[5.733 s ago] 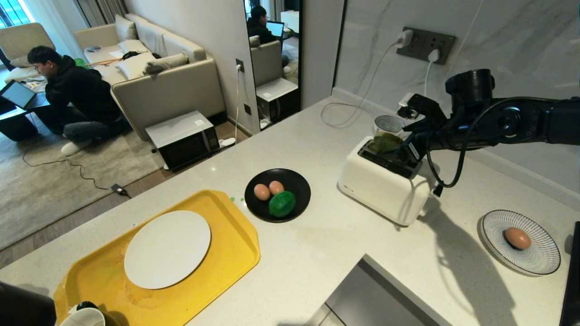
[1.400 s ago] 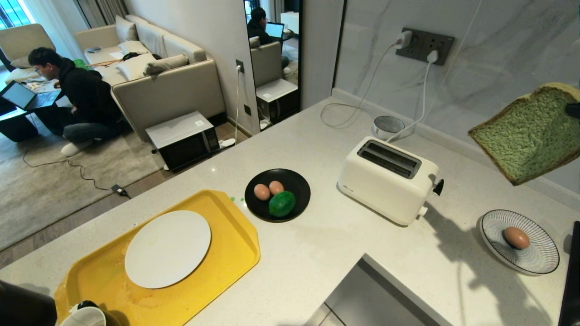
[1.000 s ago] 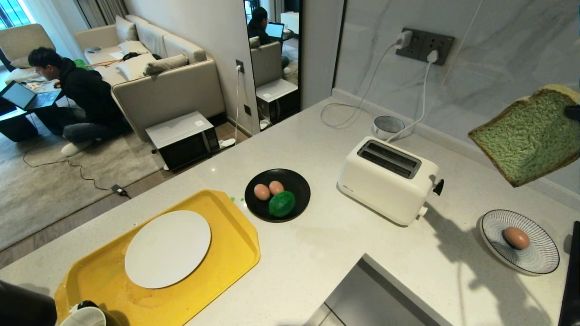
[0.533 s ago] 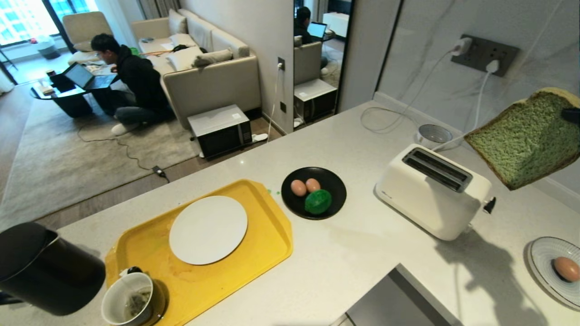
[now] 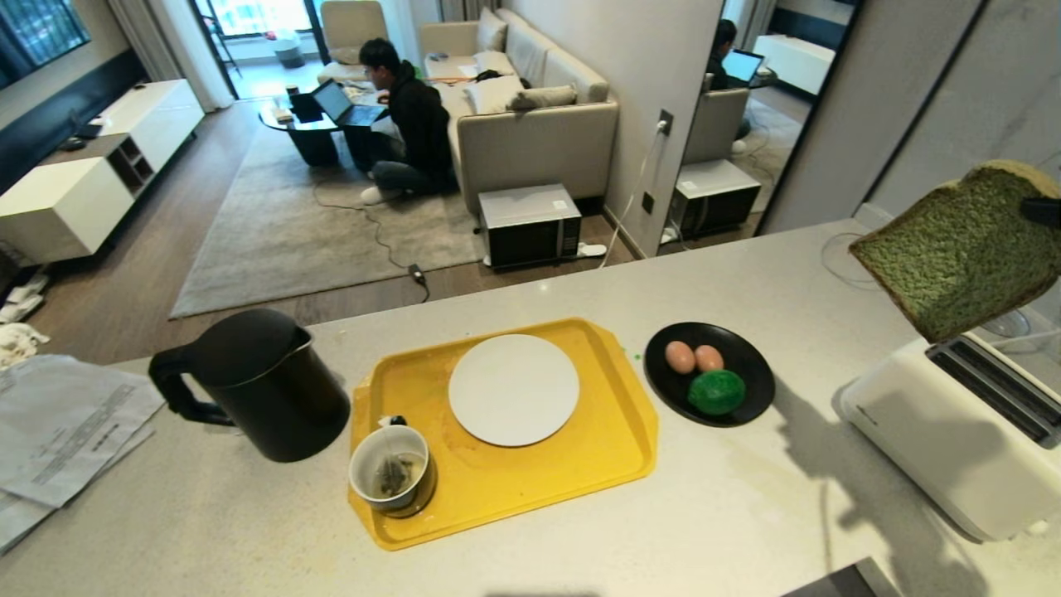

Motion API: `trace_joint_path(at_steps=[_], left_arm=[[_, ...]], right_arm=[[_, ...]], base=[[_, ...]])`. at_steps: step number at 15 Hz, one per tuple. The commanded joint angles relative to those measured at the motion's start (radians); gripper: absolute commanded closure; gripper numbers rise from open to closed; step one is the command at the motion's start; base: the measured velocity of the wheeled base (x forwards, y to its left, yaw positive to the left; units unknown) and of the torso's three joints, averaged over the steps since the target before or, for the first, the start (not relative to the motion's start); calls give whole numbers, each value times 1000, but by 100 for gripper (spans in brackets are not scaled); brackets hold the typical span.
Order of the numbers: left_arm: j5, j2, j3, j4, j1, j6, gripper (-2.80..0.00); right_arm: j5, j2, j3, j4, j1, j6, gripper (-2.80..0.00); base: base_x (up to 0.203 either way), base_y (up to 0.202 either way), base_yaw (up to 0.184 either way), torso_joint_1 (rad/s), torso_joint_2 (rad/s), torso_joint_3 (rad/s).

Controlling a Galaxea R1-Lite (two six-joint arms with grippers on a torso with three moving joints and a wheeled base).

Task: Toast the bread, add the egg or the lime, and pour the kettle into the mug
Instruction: Put the baked bread on a plate

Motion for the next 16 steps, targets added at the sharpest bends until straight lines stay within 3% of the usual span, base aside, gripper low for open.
trace_joint_path(at_steps=[1, 9, 13, 16], left_arm=[[1, 1, 0, 0, 0, 0, 0], [0, -1, 0, 0, 0, 0, 0], [0, -1, 0, 0, 0, 0, 0], [0, -1, 0, 0, 0, 0, 0]], right_arm=[[2, 1, 6, 2, 0, -3, 0], [10, -8, 35, 3, 0, -4, 0], [10, -1, 44, 13, 16, -64, 0], [-1, 43, 34, 61, 87, -81, 0]], base=[[-1, -7, 172, 2, 1, -2], [0, -8, 159, 2, 1, 4], [0, 0, 0, 0, 0, 0], [0, 0, 0, 0, 0, 0]])
